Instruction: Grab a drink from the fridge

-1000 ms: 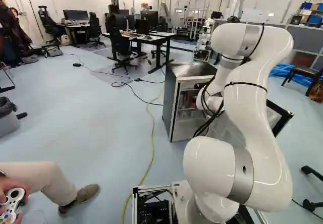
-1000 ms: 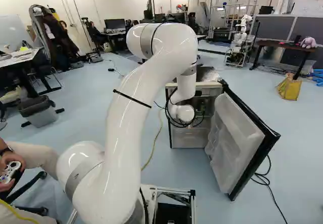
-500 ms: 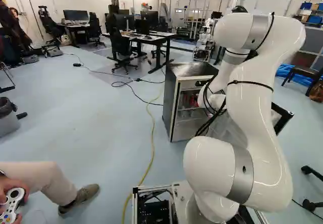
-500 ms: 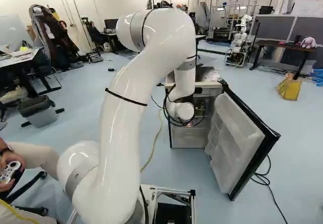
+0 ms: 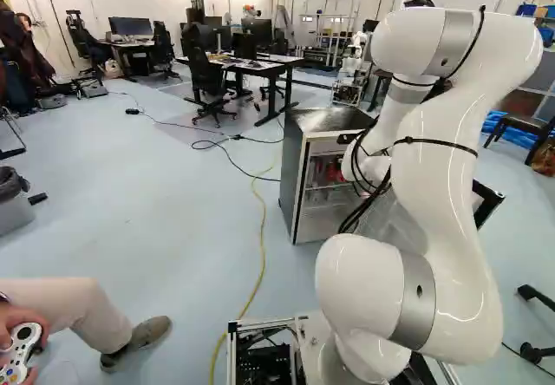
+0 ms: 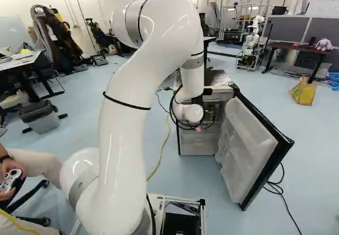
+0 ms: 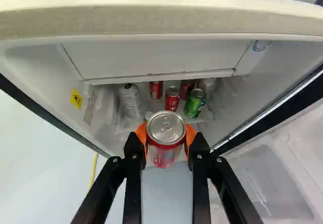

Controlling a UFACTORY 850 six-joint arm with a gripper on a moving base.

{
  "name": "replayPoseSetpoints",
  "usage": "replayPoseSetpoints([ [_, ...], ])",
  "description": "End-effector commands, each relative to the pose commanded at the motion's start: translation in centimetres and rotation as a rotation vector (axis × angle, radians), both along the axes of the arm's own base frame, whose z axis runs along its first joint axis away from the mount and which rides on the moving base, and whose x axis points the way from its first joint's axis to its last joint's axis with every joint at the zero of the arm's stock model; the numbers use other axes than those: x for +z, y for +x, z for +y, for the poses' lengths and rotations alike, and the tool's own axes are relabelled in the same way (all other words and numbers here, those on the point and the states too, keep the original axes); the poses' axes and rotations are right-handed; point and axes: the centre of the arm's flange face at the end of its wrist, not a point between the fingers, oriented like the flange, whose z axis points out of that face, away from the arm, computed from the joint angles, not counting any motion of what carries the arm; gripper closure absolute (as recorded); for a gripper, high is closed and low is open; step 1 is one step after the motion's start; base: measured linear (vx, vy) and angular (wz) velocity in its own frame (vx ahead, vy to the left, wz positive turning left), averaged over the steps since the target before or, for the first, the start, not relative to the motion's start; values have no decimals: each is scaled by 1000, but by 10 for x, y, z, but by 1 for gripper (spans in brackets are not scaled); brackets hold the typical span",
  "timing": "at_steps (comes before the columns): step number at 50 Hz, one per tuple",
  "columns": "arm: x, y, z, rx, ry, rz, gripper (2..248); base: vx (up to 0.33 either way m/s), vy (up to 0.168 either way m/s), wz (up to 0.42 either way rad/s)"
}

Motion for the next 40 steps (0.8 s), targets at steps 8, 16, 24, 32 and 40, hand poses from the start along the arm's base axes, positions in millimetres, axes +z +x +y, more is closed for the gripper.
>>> replayPoseSetpoints([
  [8, 8, -2, 1, -1, -5, 8, 157, 0, 0, 0],
  [16, 17, -5, 2, -3, -10, 15, 157, 0, 0, 0],
  [24, 25, -9, 3, -6, -15, 23, 157, 0, 0, 0],
  [32, 34, -16, 4, -11, -18, 33, 157, 0, 0, 0],
  [40, 43, -25, 7, -15, -21, 43, 157, 0, 0, 0],
])
